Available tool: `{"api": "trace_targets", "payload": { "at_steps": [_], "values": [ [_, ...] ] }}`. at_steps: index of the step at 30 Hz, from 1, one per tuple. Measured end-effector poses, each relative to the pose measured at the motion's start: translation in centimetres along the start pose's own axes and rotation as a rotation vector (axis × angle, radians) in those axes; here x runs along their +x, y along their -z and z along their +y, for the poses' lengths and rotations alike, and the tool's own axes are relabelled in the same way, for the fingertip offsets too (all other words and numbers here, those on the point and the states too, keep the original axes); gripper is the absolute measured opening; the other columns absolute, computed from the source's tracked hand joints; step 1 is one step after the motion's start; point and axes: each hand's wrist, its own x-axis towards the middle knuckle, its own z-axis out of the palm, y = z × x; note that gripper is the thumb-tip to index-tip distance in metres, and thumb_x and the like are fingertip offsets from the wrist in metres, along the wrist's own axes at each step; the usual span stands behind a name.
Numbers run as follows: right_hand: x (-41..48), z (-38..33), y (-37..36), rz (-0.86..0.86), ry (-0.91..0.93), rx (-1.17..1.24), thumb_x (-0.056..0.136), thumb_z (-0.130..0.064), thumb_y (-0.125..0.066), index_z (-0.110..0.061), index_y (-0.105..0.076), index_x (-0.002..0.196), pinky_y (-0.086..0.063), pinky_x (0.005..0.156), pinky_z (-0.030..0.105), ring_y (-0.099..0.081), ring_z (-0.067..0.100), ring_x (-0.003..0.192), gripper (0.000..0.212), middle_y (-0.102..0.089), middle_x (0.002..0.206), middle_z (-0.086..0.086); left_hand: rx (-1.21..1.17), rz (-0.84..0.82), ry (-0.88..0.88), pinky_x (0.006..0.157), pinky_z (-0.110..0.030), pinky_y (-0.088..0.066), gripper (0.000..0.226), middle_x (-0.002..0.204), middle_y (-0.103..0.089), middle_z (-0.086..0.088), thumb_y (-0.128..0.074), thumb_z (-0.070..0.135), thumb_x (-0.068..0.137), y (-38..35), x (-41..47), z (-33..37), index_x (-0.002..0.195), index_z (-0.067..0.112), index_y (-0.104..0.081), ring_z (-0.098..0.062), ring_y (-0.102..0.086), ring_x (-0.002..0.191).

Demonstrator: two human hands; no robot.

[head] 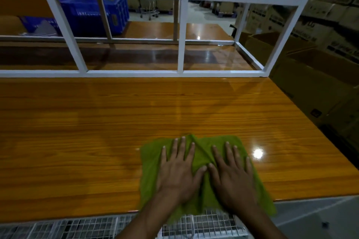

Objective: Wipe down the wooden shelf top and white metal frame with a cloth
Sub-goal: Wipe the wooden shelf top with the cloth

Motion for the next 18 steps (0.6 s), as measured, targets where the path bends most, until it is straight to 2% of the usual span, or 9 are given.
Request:
{"api": "trace_targets", "payload": {
  "at_steps": [4,10,12,15,18],
  "values": [
    [3.3,-0.6,-0.2,0.001,-0.049,-0.035,0.085,-0.074,0.007,-0.040,0.003,0.156,0.001,0.120,0.054,0.008,0.024,0.152,0.079,0.007,0.165,0.005,-0.003,0.010,-0.027,0.120,-0.053,0.005,0.075,0.164,0.015,-0.002,-0.004,0.069,0.092,0.3,2.9,-2.1,0.157,0.032,0.002,-0.021,0.016,0.151],
    [6.9,-4.0,-1.1,0.005,-0.019,-0.014,0.083,-0.077,-0.002,-0.037,-0.008,0.157,-0.001,0.119,0.057,0.001,0.027,0.153,0.084,-0.003,0.166,0.009,-0.013,0.041,0.057,0.121,-0.051,0.000,0.066,0.166,0.007,-0.003,-0.013,0.059,0.099,0.6,3.3,-5.8,0.158,0.029,-0.007,-0.022,0.009,0.152],
    [6.8,-5.0,-1.0,-0.007,0.040,0.000,0.087,-0.077,-0.004,-0.039,-0.002,0.157,0.001,0.119,0.057,0.004,0.028,0.152,0.079,0.001,0.166,0.009,-0.016,0.045,0.087,0.122,-0.050,0.000,0.068,0.166,0.006,-0.004,-0.011,0.060,0.097,0.7,2.3,-6.9,0.158,0.029,-0.006,-0.023,0.008,0.152],
    [5.8,-6.2,-0.8,-0.057,0.159,0.021,0.091,-0.075,-0.005,-0.044,0.009,0.154,0.007,0.119,0.056,0.013,0.028,0.151,0.072,0.014,0.165,0.005,-0.003,0.050,0.128,0.122,-0.049,-0.001,0.080,0.165,0.006,-0.005,0.003,0.064,0.087,0.8,-0.1,-8.4,0.158,0.029,-0.005,-0.024,0.006,0.152],
    [4.1,-7.5,-0.8,-0.073,0.242,0.017,0.092,-0.073,-0.007,-0.048,0.008,0.153,0.008,0.119,0.057,0.015,0.027,0.151,0.067,0.014,0.165,0.000,-0.016,0.059,0.158,0.122,-0.048,0.000,0.083,0.165,0.008,-0.004,0.007,0.067,0.084,0.9,-2.8,-9.2,0.158,0.030,-0.003,-0.023,0.008,0.152]
  ]
}}
